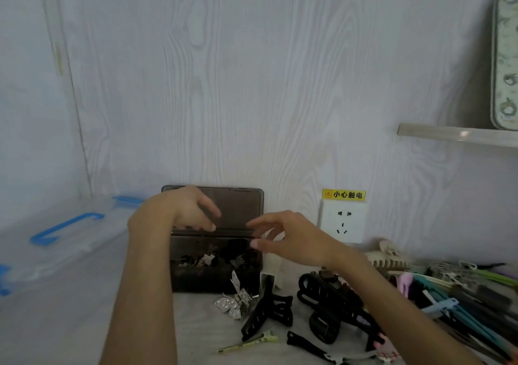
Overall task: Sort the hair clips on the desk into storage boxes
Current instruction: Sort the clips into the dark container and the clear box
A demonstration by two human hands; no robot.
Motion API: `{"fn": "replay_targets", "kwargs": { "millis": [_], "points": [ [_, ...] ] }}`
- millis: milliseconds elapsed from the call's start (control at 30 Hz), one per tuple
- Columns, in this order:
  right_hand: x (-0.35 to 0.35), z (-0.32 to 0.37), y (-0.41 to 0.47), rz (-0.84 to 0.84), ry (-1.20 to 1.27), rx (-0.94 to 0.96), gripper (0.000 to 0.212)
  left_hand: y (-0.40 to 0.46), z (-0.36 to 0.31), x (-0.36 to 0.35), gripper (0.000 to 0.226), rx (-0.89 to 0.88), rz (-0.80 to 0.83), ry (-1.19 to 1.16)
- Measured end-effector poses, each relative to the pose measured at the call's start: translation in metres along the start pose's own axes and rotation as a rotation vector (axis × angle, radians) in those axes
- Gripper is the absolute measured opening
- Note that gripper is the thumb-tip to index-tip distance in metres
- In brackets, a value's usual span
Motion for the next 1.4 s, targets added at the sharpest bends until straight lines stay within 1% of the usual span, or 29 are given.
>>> {"fn": "replay_targets", "kwargs": {
  "millis": [67,100,133,233,300,367,433,467,500,600,700,800,900,967,1000,1133,1200,1300,1400],
  "points": [
    [0.016,-0.010,-0.006,-0.015,-0.006,-0.021,0.029,0.000,-0.007,0.000,0.033,-0.012,0.014,-0.050],
    [0.027,-0.017,-0.009,-0.007,-0.050,-0.043,0.026,0.000,-0.012,0.001,0.033,-0.027,0.016,-0.081],
    [0.037,-0.026,-0.014,0.021,-0.112,-0.077,0.025,0.000,-0.020,-0.001,0.032,-0.053,0.012,-0.102],
    [0.059,-0.053,-0.024,0.195,-0.294,-0.213,0.026,0.004,-0.054,-0.012,0.032,-0.194,-0.013,-0.097],
    [0.062,-0.069,-0.028,0.283,-0.363,-0.287,0.036,0.009,-0.084,-0.031,0.032,-0.305,0.037,-0.100],
    [0.054,-0.081,-0.032,0.383,-0.382,-0.325,0.048,0.012,-0.111,-0.056,0.031,-0.409,0.137,-0.080],
    [0.042,-0.087,-0.034,0.516,-0.367,-0.301,0.061,0.018,-0.125,-0.079,0.034,-0.472,0.208,-0.012],
    [0.038,-0.090,-0.035,0.557,-0.356,-0.289,0.065,0.023,-0.128,-0.089,0.036,-0.477,0.215,0.028],
    [0.035,-0.092,-0.035,0.560,-0.352,-0.277,0.064,0.028,-0.127,-0.098,0.036,-0.470,0.201,0.063],
    [0.034,-0.099,-0.029,0.440,-0.372,-0.281,0.050,0.039,-0.117,-0.118,0.029,-0.426,0.162,0.127],
    [0.043,-0.111,-0.031,0.380,-0.410,-0.323,0.040,0.041,-0.118,-0.127,0.029,-0.452,0.177,0.176],
    [0.056,-0.113,-0.034,0.327,-0.301,-0.382,0.034,0.040,-0.122,-0.129,0.035,-0.474,0.233,0.177],
    [0.062,-0.110,-0.033,0.274,-0.164,-0.411,0.023,0.037,-0.125,-0.132,0.043,-0.495,0.334,0.151],
    [0.061,-0.109,-0.033,0.274,-0.138,-0.411,0.018,0.035,-0.126,-0.133,0.043,-0.521,0.365,0.156],
    [0.060,-0.110,-0.033,0.290,-0.140,-0.425,0.019,0.036,-0.125,-0.134,0.042,-0.518,0.362,0.155],
    [0.052,-0.111,-0.036,0.447,-0.120,-0.480,0.042,0.038,-0.125,-0.139,0.035,-0.507,0.262,0.101],
    [0.047,-0.109,-0.036,0.475,-0.055,-0.455,0.045,0.037,-0.126,-0.141,0.030,-0.513,0.216,0.064],
    [0.042,-0.111,-0.032,0.435,-0.042,-0.421,0.041,0.037,-0.126,-0.138,0.023,-0.520,0.184,0.051],
    [0.040,-0.116,-0.031,0.395,-0.035,-0.448,0.025,0.037,-0.123,-0.126,0.023,-0.501,0.165,0.007]
  ]
}}
Point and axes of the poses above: each hand's wrist, its own y-axis towards the middle knuckle, its own x-axis out of the back of the hand, z = x × y, the point moved 3 cm from there along y, towards the middle knuckle, and after that the axes turned 6 degrees about -z, right-handed, at the moved point
